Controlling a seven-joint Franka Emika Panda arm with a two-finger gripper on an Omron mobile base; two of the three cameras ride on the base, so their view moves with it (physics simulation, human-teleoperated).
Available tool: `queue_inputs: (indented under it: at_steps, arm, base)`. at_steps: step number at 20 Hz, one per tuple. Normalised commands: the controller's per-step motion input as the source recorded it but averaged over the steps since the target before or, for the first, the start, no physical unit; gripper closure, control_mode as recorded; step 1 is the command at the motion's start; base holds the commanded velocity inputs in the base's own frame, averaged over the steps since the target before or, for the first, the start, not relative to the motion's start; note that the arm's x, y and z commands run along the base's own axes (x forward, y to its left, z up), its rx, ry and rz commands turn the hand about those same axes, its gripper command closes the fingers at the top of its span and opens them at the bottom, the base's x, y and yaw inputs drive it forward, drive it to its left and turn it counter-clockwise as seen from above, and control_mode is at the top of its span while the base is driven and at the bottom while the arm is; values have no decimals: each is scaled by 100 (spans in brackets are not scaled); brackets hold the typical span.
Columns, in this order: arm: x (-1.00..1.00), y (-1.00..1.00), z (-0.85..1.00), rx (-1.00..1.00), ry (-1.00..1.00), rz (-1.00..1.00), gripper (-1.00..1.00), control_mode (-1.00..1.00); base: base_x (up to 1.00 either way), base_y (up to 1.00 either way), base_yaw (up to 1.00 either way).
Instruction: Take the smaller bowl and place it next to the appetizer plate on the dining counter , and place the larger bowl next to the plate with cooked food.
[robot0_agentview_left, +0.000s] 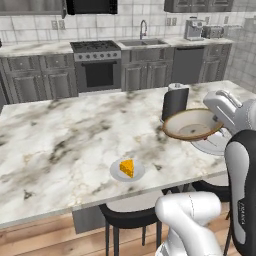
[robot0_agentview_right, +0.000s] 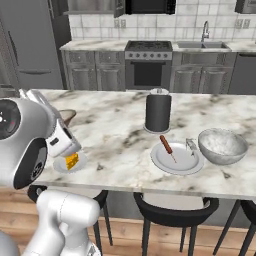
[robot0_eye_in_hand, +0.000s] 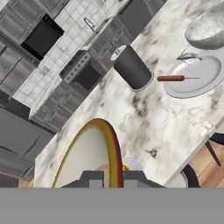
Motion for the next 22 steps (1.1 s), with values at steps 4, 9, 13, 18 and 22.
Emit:
queue_inputs:
  at_steps: [4,9,13,18,22]
  arm:
    - [18,-2,-40,0,-9,0,100,-100]
    - [29,-1,-4,0,0,0,100,-100]
    - [23,-9,0,1,0,1,100,-100]
    - [12,-18,-2,0,1,5,100,-100]
    - [15,-19,-4,0,4,12,100,-100]
  base:
    - [0,0,0]
    - [0,0,0]
    - [0,0,0]
    - [0,0,0]
    - [0,0,0]
